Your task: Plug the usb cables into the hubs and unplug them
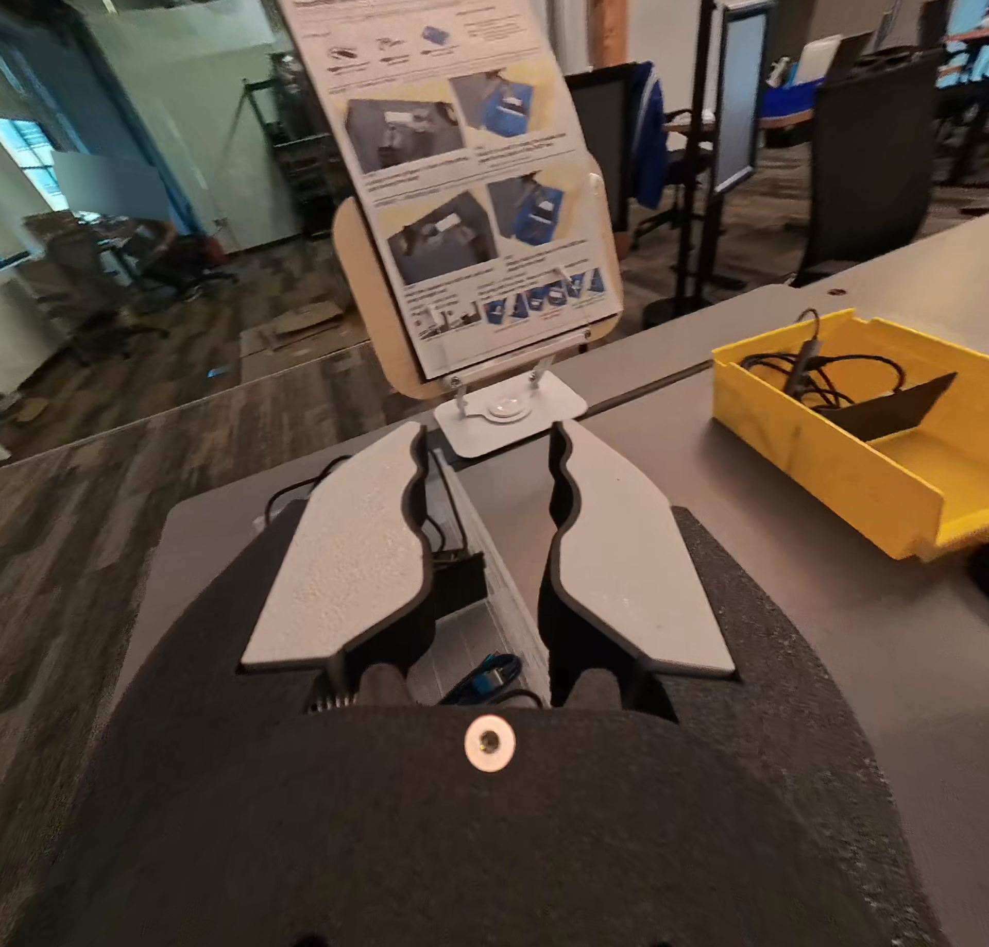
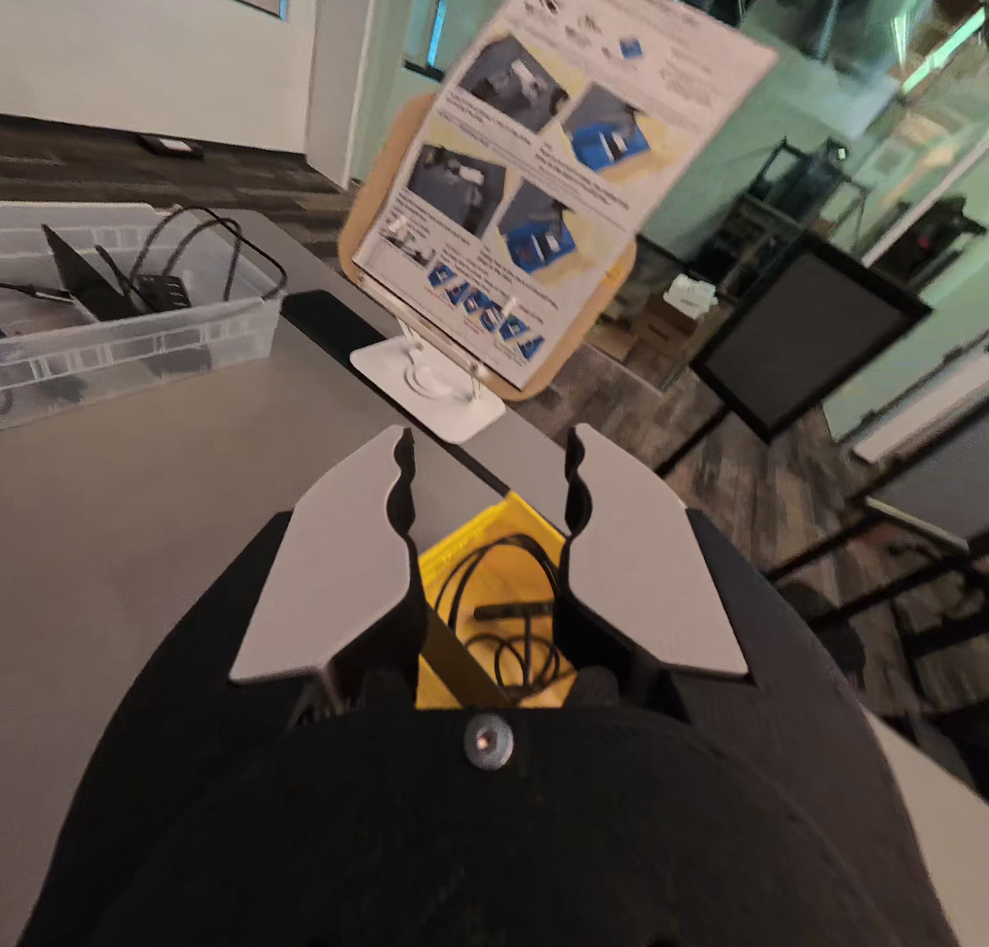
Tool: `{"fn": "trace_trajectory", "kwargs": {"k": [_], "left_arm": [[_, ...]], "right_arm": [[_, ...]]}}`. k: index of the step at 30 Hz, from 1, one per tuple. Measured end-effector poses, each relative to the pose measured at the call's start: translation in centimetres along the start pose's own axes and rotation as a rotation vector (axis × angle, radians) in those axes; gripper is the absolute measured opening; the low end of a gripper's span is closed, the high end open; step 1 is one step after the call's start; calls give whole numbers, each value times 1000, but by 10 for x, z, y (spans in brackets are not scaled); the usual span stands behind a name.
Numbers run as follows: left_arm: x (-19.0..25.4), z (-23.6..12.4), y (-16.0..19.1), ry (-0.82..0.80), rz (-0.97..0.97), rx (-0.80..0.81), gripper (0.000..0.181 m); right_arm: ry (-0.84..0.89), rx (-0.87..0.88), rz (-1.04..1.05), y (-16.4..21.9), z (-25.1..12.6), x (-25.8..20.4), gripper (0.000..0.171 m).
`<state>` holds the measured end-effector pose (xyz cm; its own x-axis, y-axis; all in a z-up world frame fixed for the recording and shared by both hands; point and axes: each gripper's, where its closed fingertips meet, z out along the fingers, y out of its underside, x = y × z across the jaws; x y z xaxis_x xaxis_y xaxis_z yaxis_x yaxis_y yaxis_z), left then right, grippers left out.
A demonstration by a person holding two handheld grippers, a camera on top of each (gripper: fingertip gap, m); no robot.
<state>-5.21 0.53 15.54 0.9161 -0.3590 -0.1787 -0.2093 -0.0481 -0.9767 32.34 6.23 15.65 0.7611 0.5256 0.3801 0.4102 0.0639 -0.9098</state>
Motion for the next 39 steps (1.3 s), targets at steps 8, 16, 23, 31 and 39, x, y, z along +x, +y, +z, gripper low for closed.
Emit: {"fn": "trace_trajectory", "kwargs": {"k": [8,16,23,31,39], "left_arm": [[2,0,-4,23,-14,27,40],[12,12,1,42,38,-15,40],[15,20,3,73,11,-25,39],[19,27,9,31,75,-83,39],[13,33,16,12,73,-115,38]], "right_arm": [[99,-79,509,82,-14,82,44],[131,-120,781,137,29,118,24],[187,-784,740,241,102,173,36],[223,-1084,799,293,135,172,39],[40,-1100,904,293,144,149,8]]}}
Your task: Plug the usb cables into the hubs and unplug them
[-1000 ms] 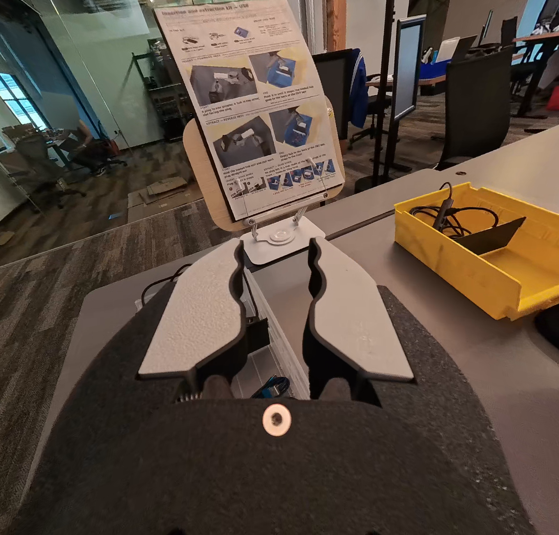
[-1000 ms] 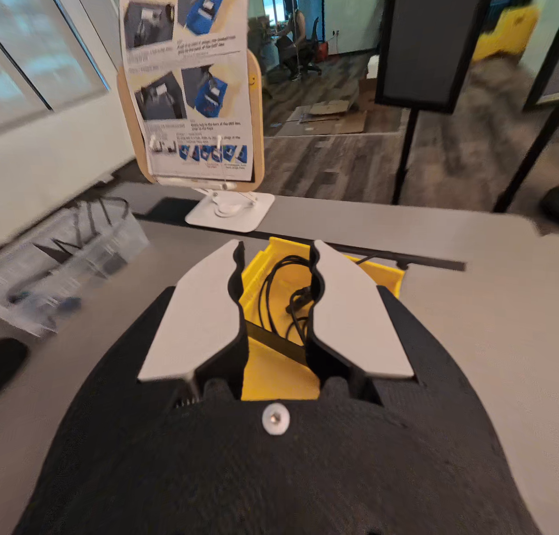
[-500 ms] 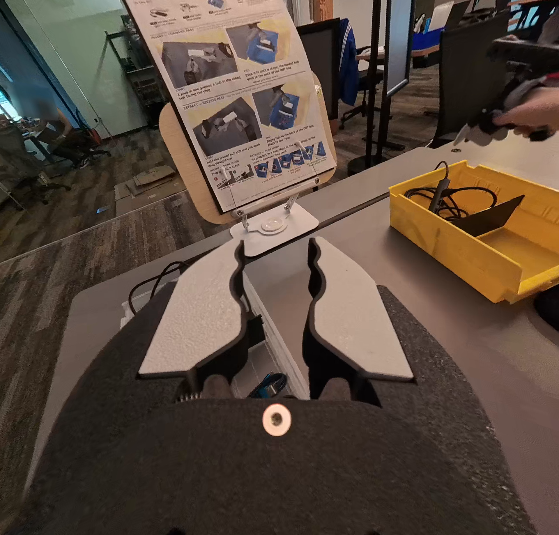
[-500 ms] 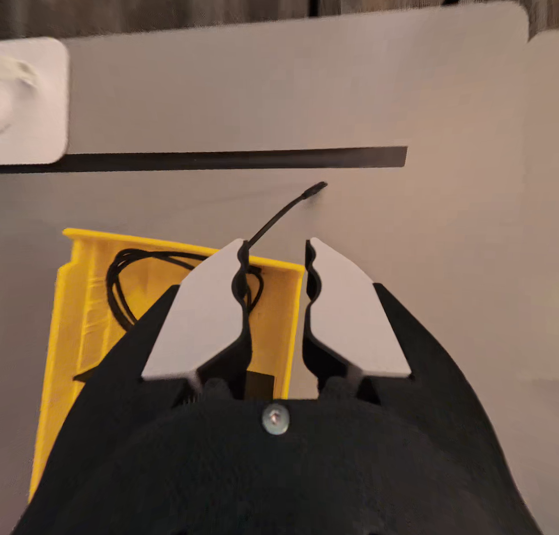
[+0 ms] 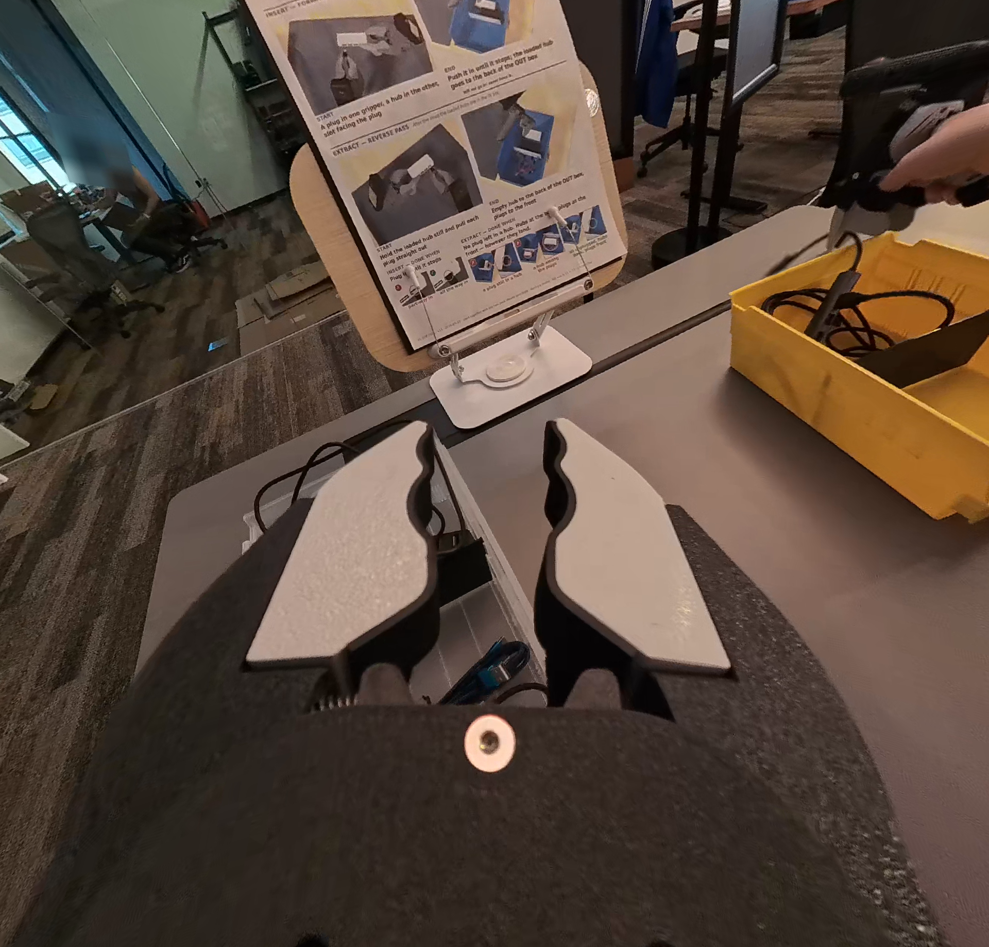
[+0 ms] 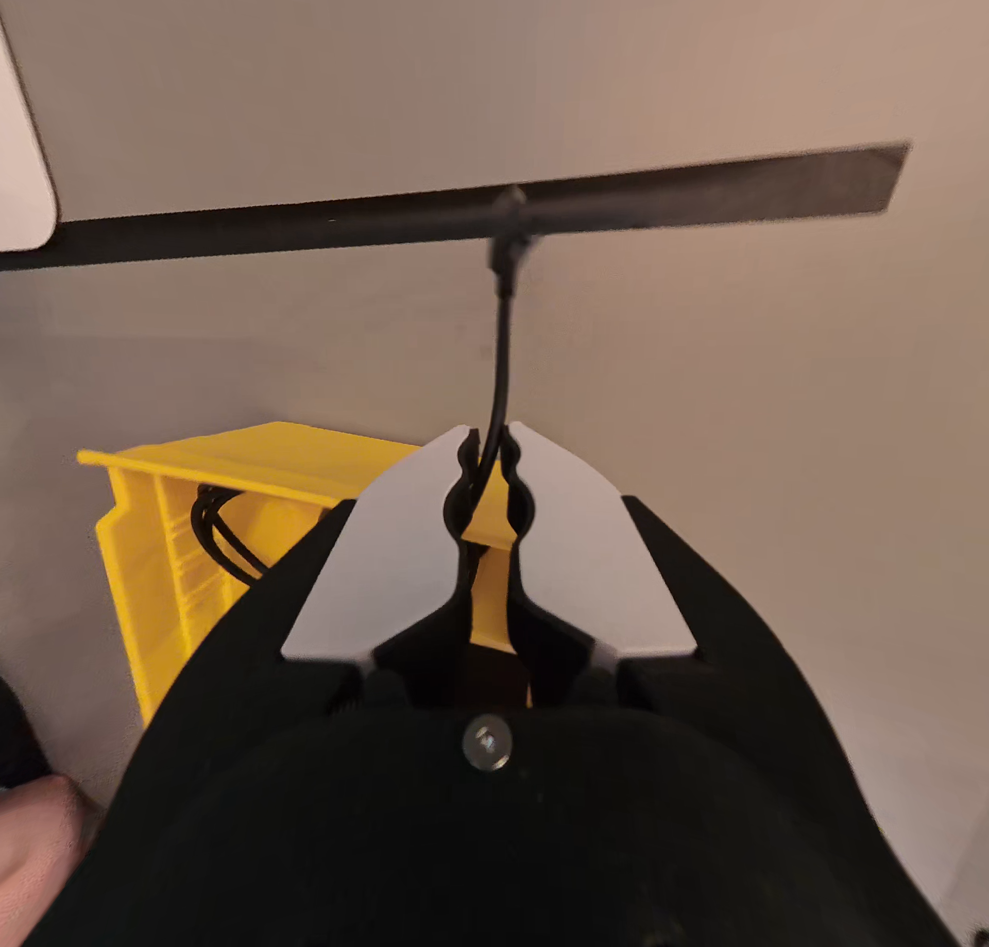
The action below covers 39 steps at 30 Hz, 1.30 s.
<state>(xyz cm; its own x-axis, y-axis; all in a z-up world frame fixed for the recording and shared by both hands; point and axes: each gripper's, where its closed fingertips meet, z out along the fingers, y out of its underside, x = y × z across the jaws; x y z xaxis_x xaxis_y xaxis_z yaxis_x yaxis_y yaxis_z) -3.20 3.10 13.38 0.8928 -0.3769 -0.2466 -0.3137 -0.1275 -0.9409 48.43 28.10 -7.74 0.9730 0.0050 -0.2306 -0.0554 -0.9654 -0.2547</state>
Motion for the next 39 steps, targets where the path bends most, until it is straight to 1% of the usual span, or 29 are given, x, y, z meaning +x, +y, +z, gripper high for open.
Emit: {"fn": "trace_trajectory", "kwargs": {"k": [2,5,8,10,11,12,17,20,22,24,26,28,30,32,33,34,36,39], "left_arm": [[-3,0,2,-11,2,-7,38],[-5,-3,0,-21,-4,10,37],[-3,-6,-4,-11,-6,31,36],[-1,-7,-6,-10,0,38,36],[1,-7,-7,-10,6,39,36],[3,-7,-8,-9,13,39,36],[13,-3,-10,-12,59,30,36],[19,-2,-14,-5,76,38,35],[22,-1,-16,1,83,44,34],[24,1,-15,6,88,35,35],[24,2,-13,5,91,24,35],[23,3,-12,4,88,20,35],[22,3,-12,5,83,21,35],[20,1,-12,4,79,25,34],[19,0,-12,2,78,29,34],[18,-1,-13,-2,76,36,35],[13,-6,-14,-11,65,52,35],[0,-12,-13,-40,32,70,35]], "right_arm": [[-30,64,-102,-5,-7,-9,6],[-122,206,-384,-10,-25,-37,8],[-160,340,-777,6,-45,-68,8],[-202,379,-926,22,-54,-83,7],[-242,375,-958,30,-56,-88,6],[-240,355,-965,34,-55,-86,6],[-150,85,-1016,58,-27,-52,6],[4,-78,-1048,63,-7,-25,7],[84,-136,-1084,64,3,-17,8],[138,-147,-1096,64,10,-14,12],[129,-142,-1080,66,10,-16,19],[125,-100,-1073,64,4,-18,29],[127,-60,-1064,62,-9,-20,34],[141,-7,-1072,61,-30,-25,34],[153,42,-1070,59,-44,-30,34],[134,127,-1055,57,-61,-43,33],[-24,402,-992,57,-103,-92,30],[-338,889,-932,83,-186,-172,30]]}}
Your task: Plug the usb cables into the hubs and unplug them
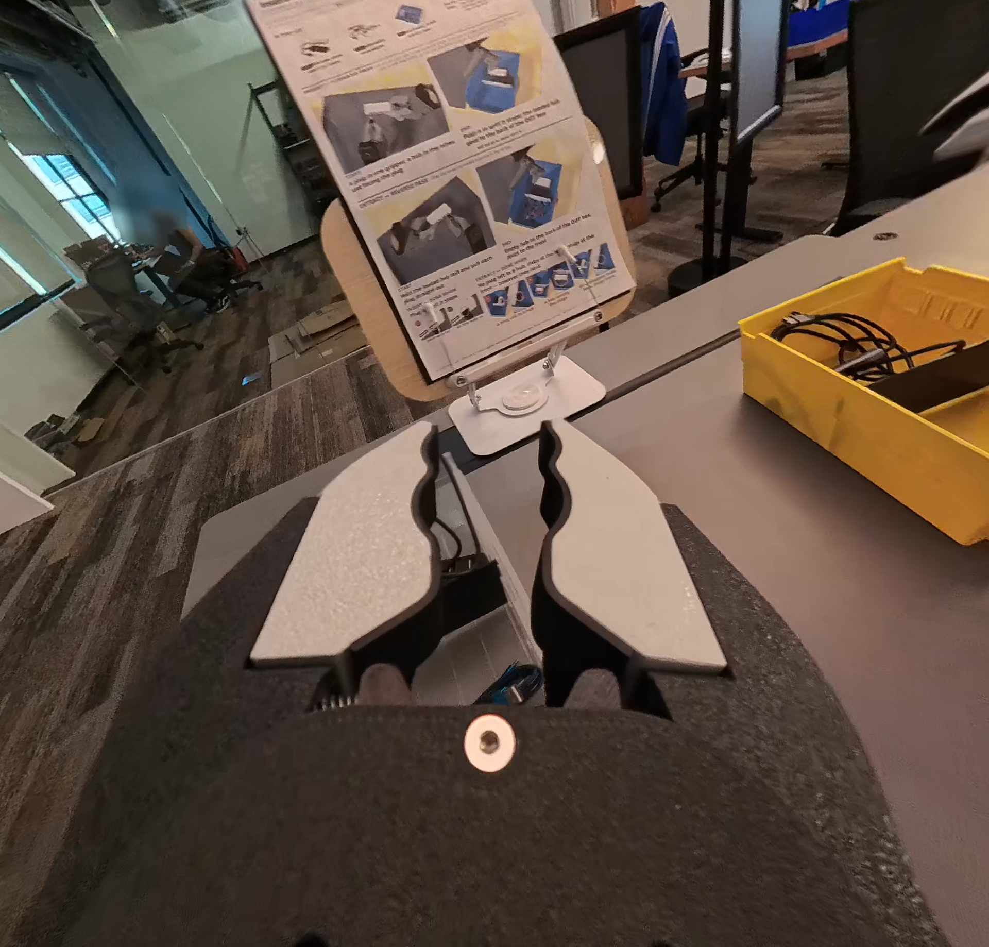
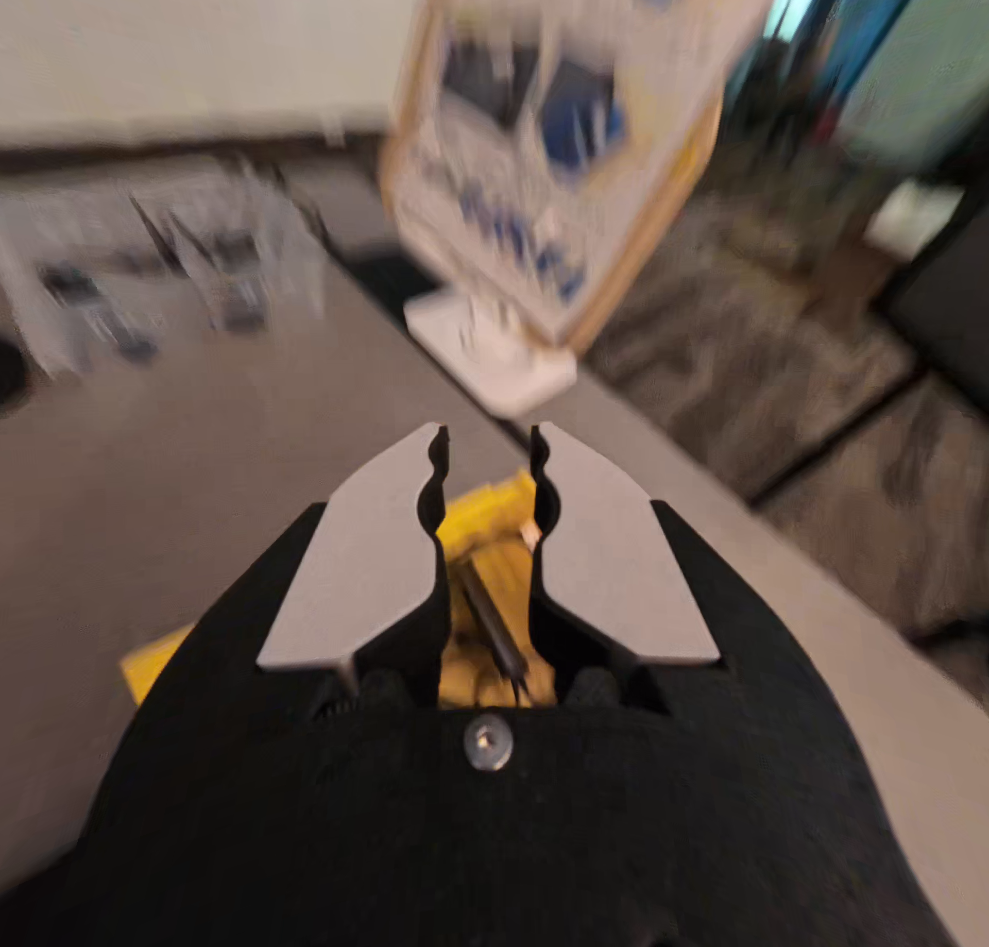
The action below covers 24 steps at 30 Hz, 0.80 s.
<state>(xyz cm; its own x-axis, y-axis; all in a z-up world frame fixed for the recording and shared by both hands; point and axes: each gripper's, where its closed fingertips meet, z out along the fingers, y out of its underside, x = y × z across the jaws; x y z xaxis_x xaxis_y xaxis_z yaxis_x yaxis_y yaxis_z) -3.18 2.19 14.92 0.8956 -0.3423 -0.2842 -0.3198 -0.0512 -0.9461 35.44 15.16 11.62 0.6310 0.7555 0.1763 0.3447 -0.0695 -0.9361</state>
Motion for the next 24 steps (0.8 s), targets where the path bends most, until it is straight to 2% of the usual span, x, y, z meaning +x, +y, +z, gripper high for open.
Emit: {"fn": "trace_trajectory", "kwargs": {"k": [2,5,10,12,14,18,20,24], "left_arm": [[-12,-3,6,-34,-20,-14,35],[-29,-7,16,-80,-49,-43,35],[-34,-15,23,-78,-86,-52,35],[-29,-9,29,-6,-89,-84,35],[-29,5,44,69,-62,-185,34],[-60,44,86,154,276,-424,33],[-76,59,119,219,409,-541,46],[-98,81,176,286,552,-716,56]], "right_arm": [[35,283,7,-48,-24,-29,42],[86,394,99,-66,-43,-50,43],[230,289,-8,-43,-41,-35,42],[255,241,-21,-33,-38,-26,42],[244,219,-31,-26,-34,-23,42],[171,188,-70,-20,-18,-35,42],[146,160,-99,-19,-9,-43,42],[128,104,-184,-16,7,-54,42]]}}
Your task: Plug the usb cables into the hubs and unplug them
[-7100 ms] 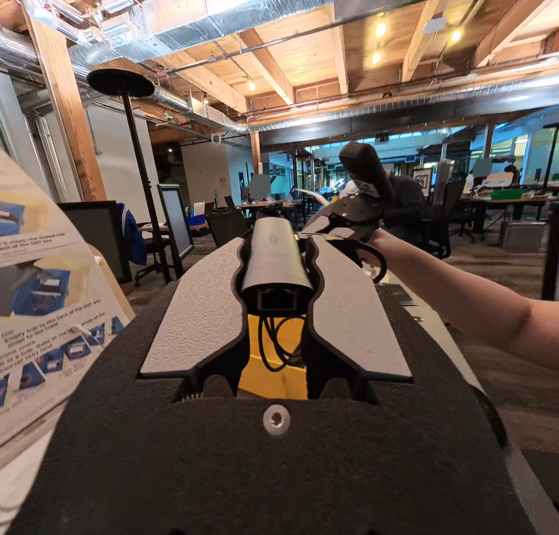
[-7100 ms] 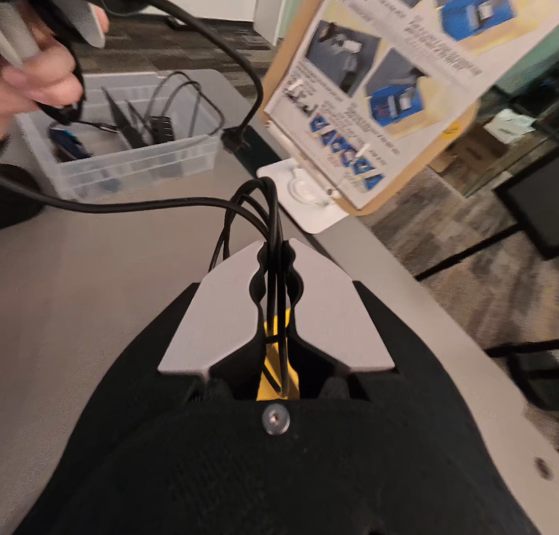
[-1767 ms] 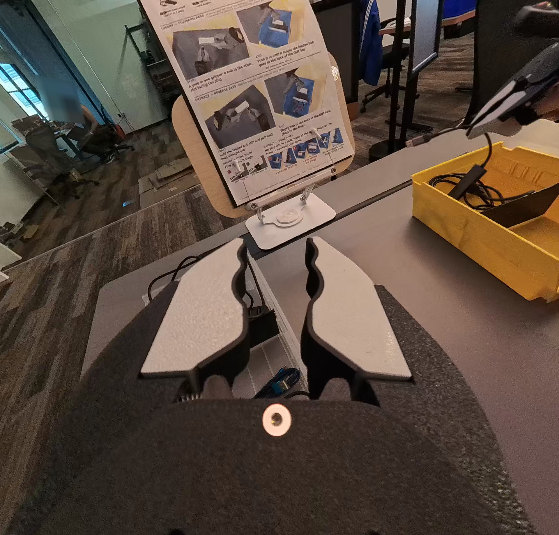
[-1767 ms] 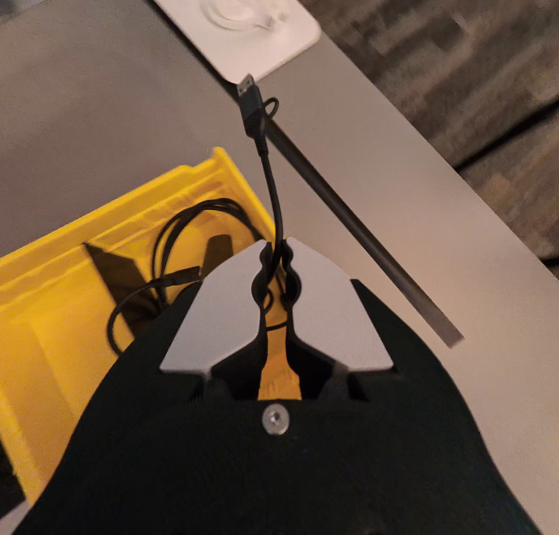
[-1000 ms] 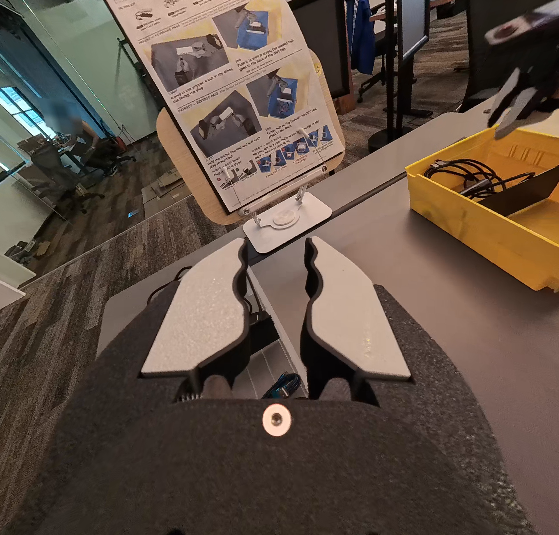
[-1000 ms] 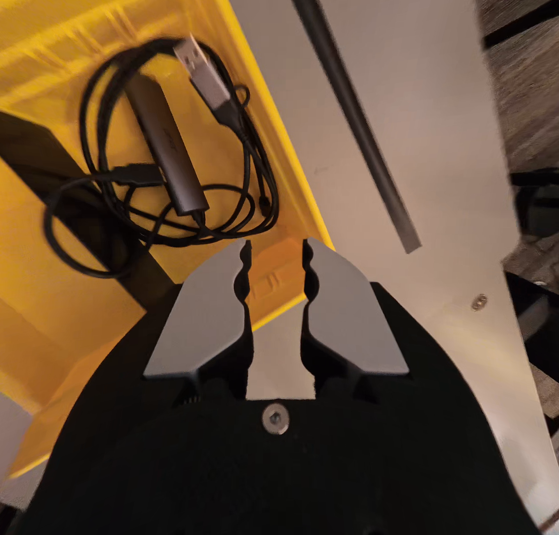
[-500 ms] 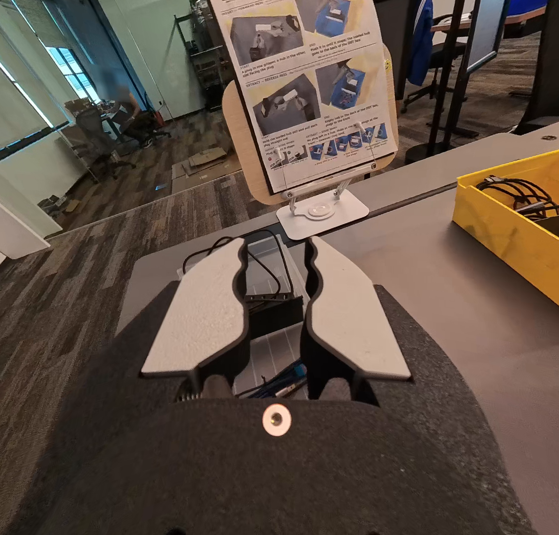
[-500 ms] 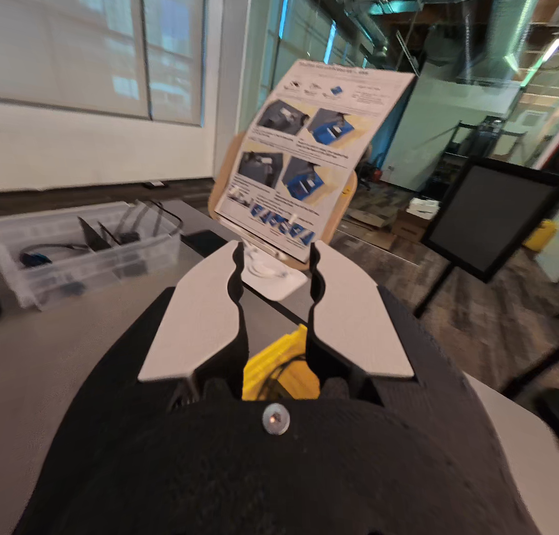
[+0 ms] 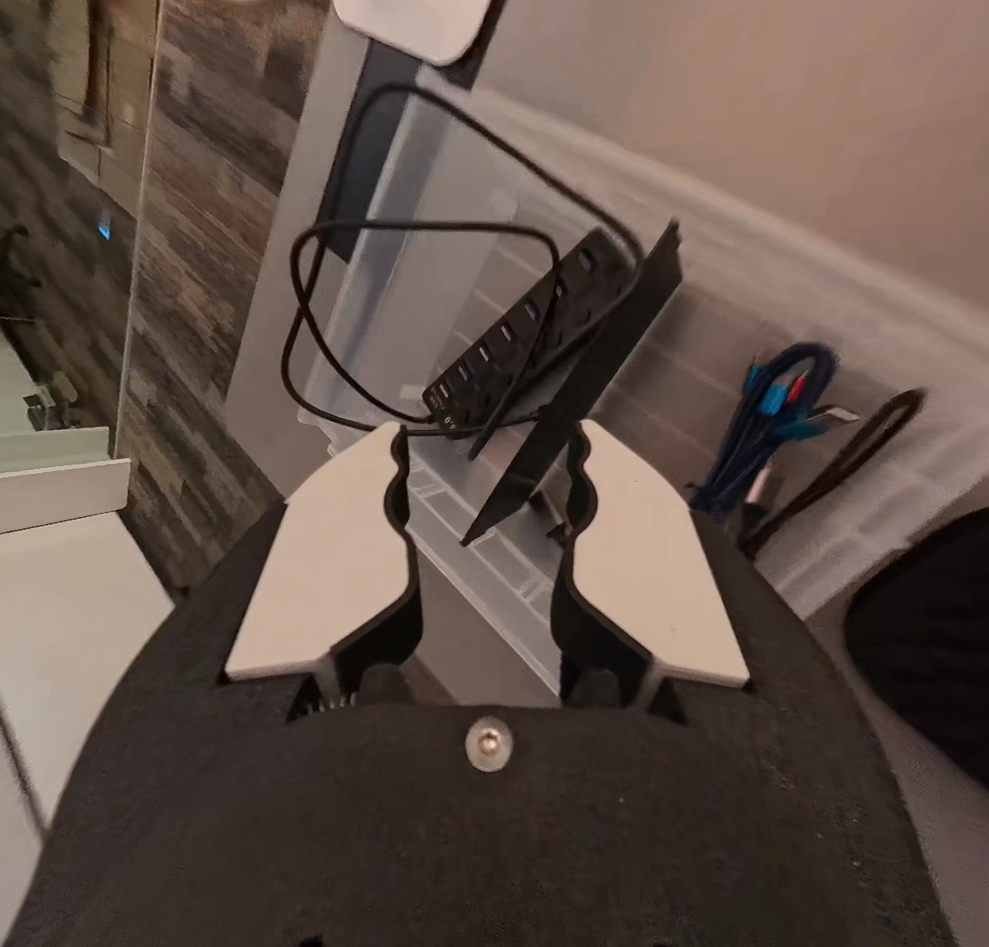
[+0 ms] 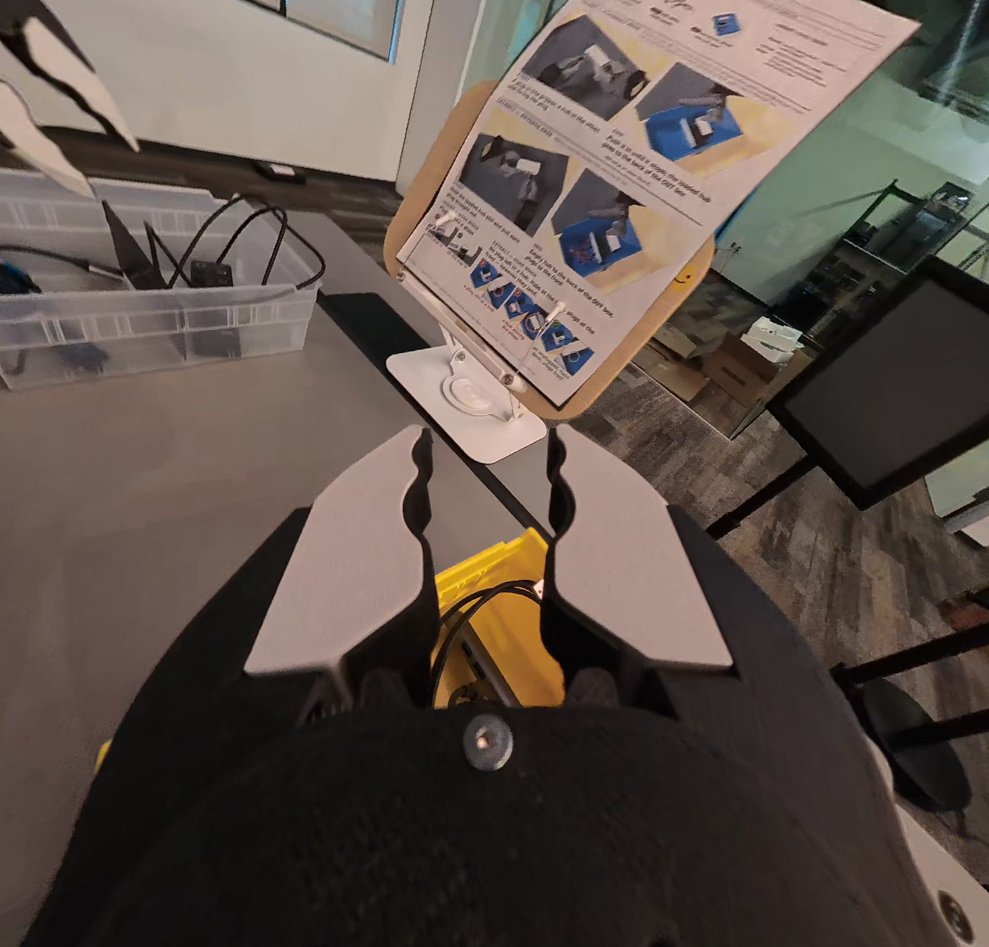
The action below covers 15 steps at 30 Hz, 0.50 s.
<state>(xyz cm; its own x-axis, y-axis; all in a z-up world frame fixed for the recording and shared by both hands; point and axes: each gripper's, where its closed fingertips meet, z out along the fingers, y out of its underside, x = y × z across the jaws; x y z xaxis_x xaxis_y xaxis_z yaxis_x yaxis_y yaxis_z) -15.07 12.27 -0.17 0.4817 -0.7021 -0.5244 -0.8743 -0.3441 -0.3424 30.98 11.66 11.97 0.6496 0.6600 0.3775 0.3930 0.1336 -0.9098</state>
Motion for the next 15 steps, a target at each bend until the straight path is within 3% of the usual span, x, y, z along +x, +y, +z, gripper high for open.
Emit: {"fn": "trace_trajectory", "kwargs": {"k": [5,8,11,15], "left_arm": [[-1,42,1,43,76,16,47],[-4,66,9,45,112,-42,55],[-25,79,5,-87,207,-37,59],[-57,92,-10,-194,175,11,83]], "right_arm": [[-15,-42,-6,9,12,-4,42],[-3,-70,-1,17,16,0,42],[9,-90,3,22,19,4,42],[7,-106,-3,25,26,2,41]]}}
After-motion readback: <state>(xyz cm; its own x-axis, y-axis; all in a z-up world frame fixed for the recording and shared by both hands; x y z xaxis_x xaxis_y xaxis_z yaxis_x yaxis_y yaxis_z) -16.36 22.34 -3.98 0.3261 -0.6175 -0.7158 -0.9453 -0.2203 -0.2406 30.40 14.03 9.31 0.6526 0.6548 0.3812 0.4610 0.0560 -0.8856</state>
